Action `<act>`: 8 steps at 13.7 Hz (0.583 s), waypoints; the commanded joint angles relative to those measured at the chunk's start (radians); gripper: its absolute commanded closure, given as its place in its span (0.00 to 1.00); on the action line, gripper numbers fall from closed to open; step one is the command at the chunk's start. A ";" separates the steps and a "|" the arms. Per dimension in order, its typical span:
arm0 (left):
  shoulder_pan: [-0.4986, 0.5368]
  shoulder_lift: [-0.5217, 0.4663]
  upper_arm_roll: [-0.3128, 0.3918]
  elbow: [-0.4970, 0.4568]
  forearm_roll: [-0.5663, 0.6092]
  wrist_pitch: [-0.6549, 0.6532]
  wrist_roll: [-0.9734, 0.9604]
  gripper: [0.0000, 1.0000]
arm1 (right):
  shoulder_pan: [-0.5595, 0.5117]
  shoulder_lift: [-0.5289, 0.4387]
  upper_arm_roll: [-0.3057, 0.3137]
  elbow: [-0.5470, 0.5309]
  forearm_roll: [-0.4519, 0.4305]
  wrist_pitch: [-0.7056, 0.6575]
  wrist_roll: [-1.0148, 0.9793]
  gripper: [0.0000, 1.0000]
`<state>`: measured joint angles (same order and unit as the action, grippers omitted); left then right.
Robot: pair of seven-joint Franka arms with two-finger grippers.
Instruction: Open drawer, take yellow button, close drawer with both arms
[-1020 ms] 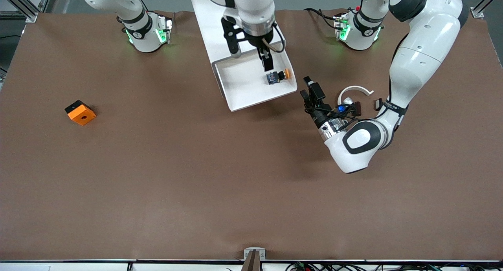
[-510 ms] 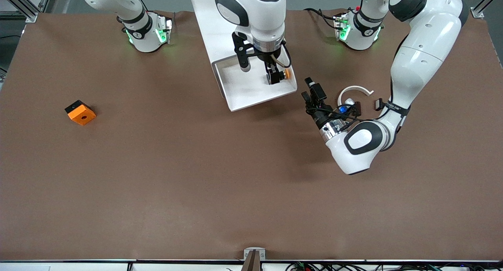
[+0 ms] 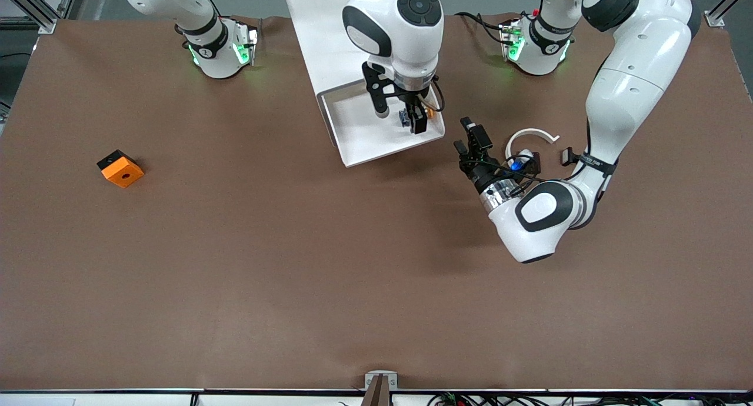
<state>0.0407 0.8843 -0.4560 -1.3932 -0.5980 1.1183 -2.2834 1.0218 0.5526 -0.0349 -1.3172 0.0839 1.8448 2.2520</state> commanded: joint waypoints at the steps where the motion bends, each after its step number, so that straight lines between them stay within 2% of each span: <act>1: 0.001 -0.022 -0.003 0.016 0.040 -0.008 0.047 0.00 | 0.011 0.010 -0.008 0.030 -0.015 -0.010 0.021 0.00; 8: -0.002 -0.022 -0.016 0.057 0.142 0.008 0.172 0.00 | 0.029 0.046 -0.010 0.030 -0.018 0.010 0.020 0.00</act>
<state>0.0407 0.8807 -0.4617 -1.3453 -0.4960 1.1197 -2.1457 1.0344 0.5791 -0.0350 -1.3158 0.0810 1.8512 2.2521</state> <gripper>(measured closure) 0.000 0.000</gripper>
